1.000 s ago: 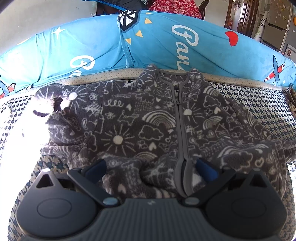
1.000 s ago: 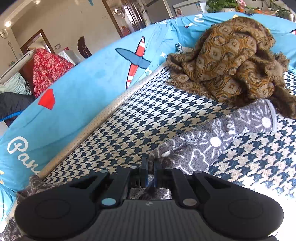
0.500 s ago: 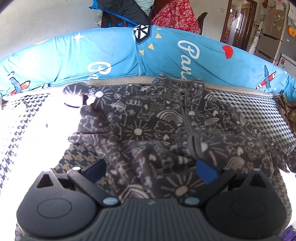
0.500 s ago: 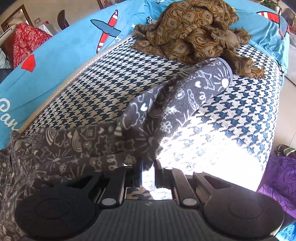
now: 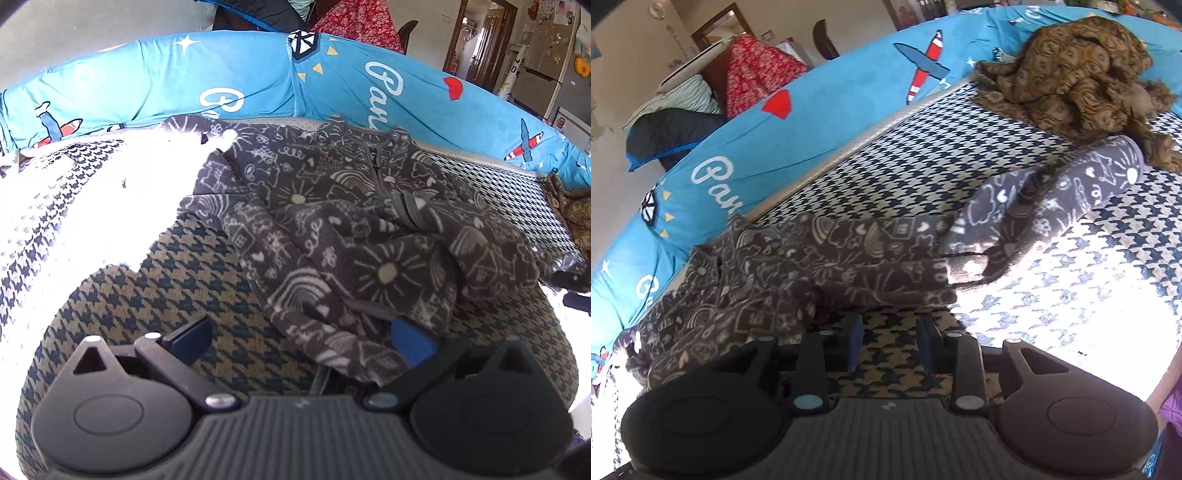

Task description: Fold clothes

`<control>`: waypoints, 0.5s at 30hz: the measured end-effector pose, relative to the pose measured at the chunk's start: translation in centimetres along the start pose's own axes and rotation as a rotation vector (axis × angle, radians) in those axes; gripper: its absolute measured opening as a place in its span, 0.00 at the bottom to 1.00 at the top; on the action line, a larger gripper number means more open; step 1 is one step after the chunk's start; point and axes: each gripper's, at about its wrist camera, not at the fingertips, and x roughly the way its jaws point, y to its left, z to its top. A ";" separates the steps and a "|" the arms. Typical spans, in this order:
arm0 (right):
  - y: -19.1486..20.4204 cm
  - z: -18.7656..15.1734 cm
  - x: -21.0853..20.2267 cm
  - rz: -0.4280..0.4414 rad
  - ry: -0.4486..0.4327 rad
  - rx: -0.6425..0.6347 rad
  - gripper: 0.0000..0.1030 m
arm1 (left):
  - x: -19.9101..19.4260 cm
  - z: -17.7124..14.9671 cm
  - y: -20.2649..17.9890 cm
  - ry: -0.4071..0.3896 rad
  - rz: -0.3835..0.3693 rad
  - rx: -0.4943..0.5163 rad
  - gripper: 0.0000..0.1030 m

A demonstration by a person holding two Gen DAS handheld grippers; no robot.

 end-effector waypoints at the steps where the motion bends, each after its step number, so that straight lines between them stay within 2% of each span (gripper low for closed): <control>1: 0.5 -0.3 0.0 0.014 0.008 -0.020 0.40 | -0.1 -0.3 -0.3 -0.001 -0.011 0.014 1.00; 4: 1.6 -1.0 0.3 0.037 0.030 -0.080 0.42 | -0.4 -1.2 -1.5 -0.008 -0.036 0.061 1.00; 7: 2.5 -1.7 0.5 0.044 0.045 -0.143 0.49 | -0.5 -2.1 -2.5 -0.005 -0.067 0.107 1.00; 12: 3.8 -2.6 1.1 0.086 0.083 -0.250 0.49 | 0.1 -3.4 -4.1 0.020 -0.108 0.175 1.00; 15: 4.9 -3.2 1.7 0.104 0.117 -0.317 0.49 | 1.1 -4.1 -5.1 0.037 -0.097 0.213 1.00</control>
